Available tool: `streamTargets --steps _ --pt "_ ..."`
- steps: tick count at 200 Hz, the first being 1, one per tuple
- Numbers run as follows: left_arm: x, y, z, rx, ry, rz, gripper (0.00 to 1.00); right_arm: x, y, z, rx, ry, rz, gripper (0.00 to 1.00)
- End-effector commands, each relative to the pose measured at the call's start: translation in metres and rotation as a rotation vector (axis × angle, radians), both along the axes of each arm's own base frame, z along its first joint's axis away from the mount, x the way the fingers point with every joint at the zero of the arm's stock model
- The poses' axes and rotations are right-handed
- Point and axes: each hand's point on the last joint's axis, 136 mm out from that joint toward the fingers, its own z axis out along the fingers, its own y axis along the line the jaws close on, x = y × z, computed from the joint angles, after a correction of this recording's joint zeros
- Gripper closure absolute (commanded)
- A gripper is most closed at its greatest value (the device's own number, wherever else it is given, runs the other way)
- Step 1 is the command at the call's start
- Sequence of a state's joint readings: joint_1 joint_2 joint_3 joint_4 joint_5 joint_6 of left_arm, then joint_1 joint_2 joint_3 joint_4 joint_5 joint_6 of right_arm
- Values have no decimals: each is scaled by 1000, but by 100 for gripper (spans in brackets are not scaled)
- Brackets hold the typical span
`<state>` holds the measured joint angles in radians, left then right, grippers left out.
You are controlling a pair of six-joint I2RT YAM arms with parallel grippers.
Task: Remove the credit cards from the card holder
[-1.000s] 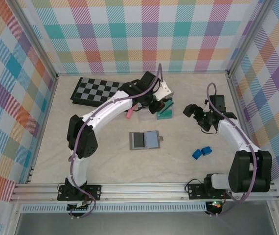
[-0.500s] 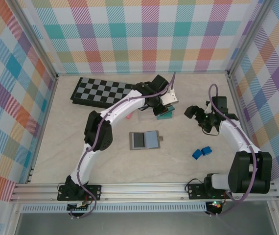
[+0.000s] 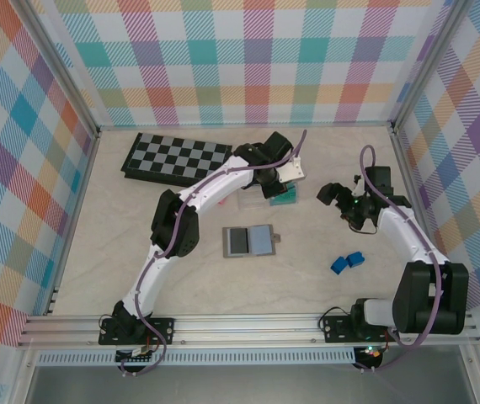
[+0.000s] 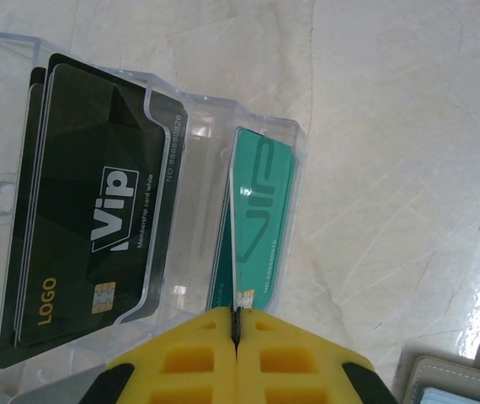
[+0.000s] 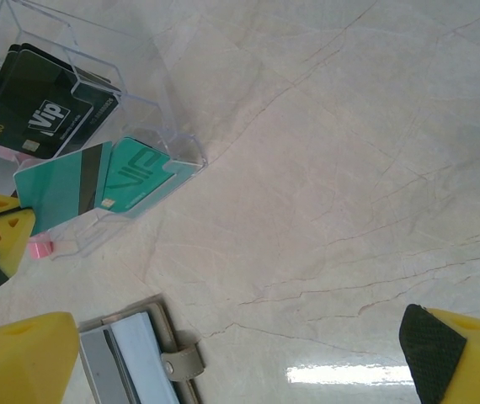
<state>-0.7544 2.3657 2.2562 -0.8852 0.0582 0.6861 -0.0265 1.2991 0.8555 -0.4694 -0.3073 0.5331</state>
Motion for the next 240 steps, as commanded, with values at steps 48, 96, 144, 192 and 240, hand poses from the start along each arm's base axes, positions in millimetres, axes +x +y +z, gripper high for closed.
streamTargets --steps 48,96,144,192,240 --pt "1 -9 -7 29 -25 -43 100 -9 -1 4 -9 -13 13 0" --pt "4 -12 -12 37 -23 -30 100 -10 -2 1 -11 5 11 0" --pt "7 -14 -14 55 -47 -24 82 -9 -3 1 -12 6 10 0" --pt "13 -18 3 15 -78 9 73 -9 -3 -1 -13 11 9 0" --pt "18 -15 50 -95 -108 145 66 -8 -3 -2 -18 12 22 0"
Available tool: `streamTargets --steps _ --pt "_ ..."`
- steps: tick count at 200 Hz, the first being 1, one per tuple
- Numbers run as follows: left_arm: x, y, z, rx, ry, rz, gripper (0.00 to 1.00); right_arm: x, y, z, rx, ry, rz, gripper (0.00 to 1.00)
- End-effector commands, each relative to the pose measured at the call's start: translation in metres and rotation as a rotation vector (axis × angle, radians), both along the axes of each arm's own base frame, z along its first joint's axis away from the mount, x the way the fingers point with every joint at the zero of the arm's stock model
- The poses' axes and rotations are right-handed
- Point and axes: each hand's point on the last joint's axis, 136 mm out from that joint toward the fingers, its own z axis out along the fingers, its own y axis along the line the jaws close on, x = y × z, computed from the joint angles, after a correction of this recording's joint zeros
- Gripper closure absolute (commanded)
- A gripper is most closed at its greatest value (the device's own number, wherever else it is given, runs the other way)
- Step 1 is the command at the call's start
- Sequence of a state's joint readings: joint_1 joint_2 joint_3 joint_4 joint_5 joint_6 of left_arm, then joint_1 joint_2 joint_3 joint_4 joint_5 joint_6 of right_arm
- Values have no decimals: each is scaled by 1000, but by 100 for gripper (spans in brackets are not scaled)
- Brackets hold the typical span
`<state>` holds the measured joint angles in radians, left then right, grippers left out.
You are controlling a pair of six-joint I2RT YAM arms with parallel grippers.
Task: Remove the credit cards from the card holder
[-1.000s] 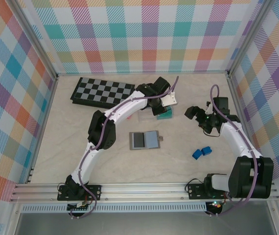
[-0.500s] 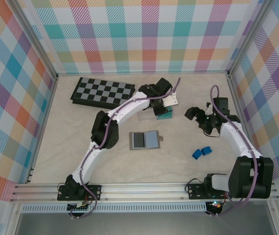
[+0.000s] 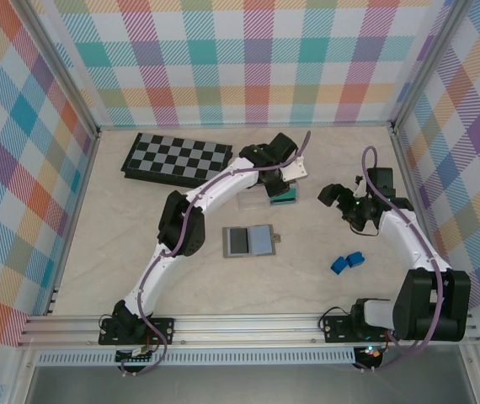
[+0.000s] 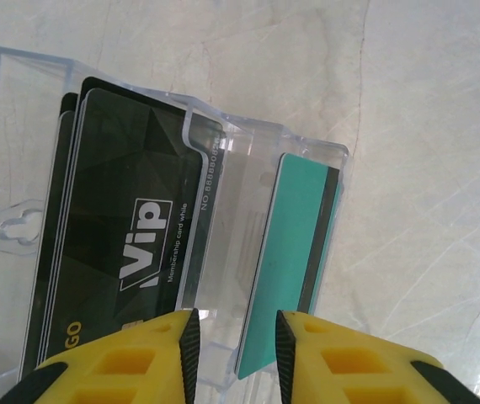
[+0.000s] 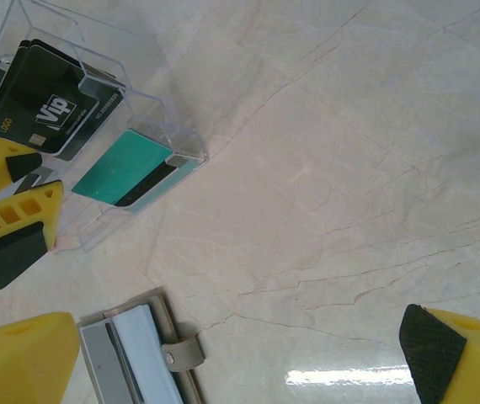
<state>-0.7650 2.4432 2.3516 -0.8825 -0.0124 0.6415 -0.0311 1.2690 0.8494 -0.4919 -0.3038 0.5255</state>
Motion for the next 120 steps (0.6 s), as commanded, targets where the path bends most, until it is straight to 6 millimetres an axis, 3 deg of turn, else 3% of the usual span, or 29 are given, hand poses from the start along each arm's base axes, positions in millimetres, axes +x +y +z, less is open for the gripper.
streamTargets --steps 1,44,73,74,100,120 --pt "1 -7 59 -113 -72 84 66 -2 -1 -6 -11 16 23 0" --pt "4 23 99 -256 -77 355 53 -1 9 -9 25 18 79 1" --pt "-14 47 115 -382 -28 522 42 0 25 -6 69 -5 143 3" --pt "-16 48 107 -371 -19 528 42 0 26 -5 70 -6 145 3" --pt "-32 82 109 -436 -4 705 27 -2 47 -3 88 -16 212 5" --pt "-46 116 97 -449 19 864 16 -5 68 -2 107 -8 265 6"
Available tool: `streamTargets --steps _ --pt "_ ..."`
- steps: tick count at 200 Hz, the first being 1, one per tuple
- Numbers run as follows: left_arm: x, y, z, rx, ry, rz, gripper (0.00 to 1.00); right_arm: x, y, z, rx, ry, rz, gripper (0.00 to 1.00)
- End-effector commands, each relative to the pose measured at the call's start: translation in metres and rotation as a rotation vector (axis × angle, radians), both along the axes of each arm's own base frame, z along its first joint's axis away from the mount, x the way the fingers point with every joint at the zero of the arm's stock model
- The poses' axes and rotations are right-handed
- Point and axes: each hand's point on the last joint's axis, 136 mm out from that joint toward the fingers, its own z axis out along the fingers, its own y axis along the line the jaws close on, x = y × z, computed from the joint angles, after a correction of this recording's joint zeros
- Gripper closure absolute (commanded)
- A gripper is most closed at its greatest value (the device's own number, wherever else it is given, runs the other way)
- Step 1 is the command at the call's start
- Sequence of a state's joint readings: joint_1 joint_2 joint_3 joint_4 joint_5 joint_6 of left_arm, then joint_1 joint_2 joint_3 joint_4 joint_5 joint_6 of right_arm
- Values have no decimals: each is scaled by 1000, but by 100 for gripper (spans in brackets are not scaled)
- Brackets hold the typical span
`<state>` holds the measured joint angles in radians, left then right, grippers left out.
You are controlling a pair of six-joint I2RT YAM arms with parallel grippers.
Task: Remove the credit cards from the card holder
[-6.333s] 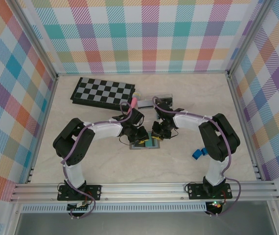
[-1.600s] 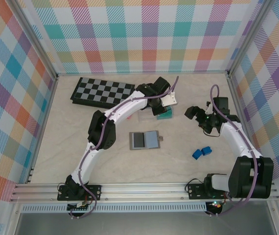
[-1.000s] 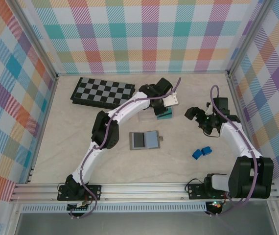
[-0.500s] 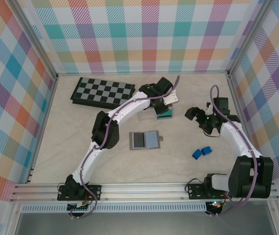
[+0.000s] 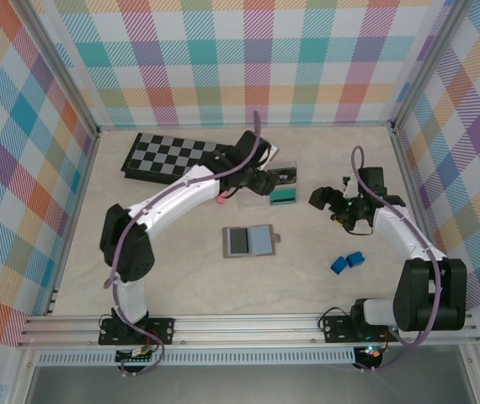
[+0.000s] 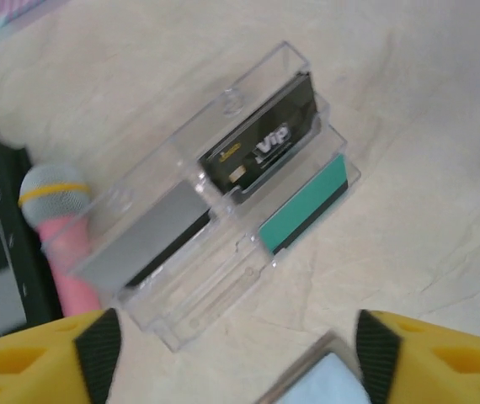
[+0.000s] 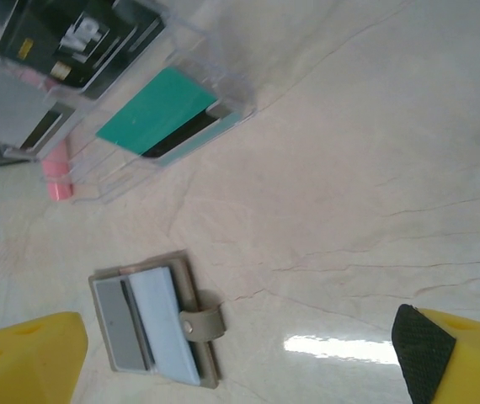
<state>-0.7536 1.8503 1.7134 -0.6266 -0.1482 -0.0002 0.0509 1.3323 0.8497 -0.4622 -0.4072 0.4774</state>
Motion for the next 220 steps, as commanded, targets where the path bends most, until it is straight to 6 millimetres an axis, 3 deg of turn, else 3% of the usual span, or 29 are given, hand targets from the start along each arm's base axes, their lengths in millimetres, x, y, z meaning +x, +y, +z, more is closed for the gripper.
streamTargets --steps 1,49,96,127,171,220 --pt "-4 37 -9 -92 44 253 16 -1 28 6 46 -20 93 6" --pt "-44 97 -50 -147 150 513 4 -15 91 -5 66 31 235 12" --pt "-78 125 -82 -276 211 683 0 -36 150 -19 114 90 376 23" --pt "-92 140 -94 -283 231 735 0 -47 181 -34 106 155 446 38" --pt "-101 122 -107 -339 324 676 8 -48 206 -49 77 199 462 57" --pt "-105 99 -116 -434 417 628 30 -42 205 -66 7 247 440 75"
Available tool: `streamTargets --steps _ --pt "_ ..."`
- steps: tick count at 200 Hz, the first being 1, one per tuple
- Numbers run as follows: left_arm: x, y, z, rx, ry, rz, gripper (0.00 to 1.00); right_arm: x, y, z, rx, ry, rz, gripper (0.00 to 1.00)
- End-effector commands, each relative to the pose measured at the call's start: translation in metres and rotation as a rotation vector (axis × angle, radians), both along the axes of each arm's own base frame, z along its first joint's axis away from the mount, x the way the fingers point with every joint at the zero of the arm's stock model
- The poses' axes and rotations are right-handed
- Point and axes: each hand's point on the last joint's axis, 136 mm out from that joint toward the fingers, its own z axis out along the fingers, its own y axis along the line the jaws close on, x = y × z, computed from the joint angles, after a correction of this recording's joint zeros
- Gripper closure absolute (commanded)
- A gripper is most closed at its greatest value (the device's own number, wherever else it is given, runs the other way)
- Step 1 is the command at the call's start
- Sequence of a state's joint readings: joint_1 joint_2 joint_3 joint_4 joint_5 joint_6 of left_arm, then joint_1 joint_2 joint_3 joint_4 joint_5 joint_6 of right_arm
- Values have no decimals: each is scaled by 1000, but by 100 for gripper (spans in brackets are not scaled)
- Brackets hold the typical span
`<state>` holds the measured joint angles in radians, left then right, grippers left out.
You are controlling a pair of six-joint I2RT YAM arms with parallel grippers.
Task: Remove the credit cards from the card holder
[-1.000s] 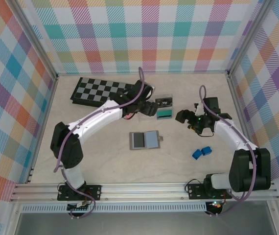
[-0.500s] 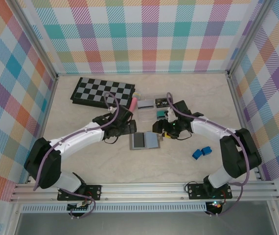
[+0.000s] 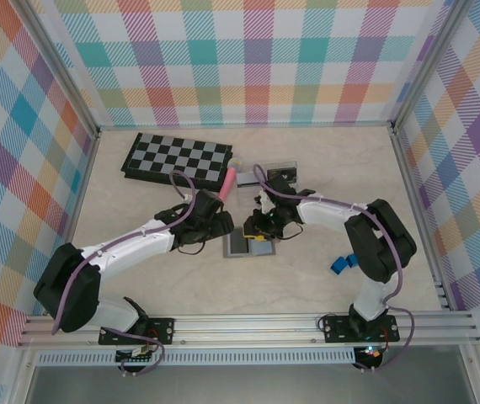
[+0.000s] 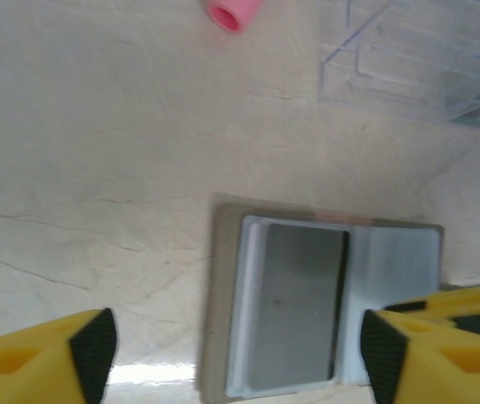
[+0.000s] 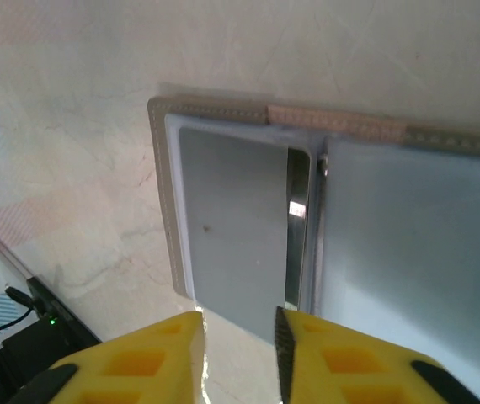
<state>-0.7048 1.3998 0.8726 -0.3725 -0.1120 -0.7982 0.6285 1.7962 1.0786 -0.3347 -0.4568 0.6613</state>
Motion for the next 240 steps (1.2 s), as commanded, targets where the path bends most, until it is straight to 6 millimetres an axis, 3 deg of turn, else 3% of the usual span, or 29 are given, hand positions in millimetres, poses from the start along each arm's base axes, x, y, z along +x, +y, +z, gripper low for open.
streamTargets --steps 1,44,82,150,240 --pt "0 -15 -4 -89 27 -19 31 5 -2 -5 -44 7 -13 75" --pt "3 -30 -10 -161 63 -40 45 2 0 -17 -52 42 -4 79" --pt "4 -36 -23 -185 109 -40 50 4 3 -19 -53 54 2 80" --pt "5 -36 -46 -172 178 -29 64 5 3 -24 -64 65 7 83" --pt "3 -36 -55 -183 202 -36 79 3 3 -30 -75 83 14 83"
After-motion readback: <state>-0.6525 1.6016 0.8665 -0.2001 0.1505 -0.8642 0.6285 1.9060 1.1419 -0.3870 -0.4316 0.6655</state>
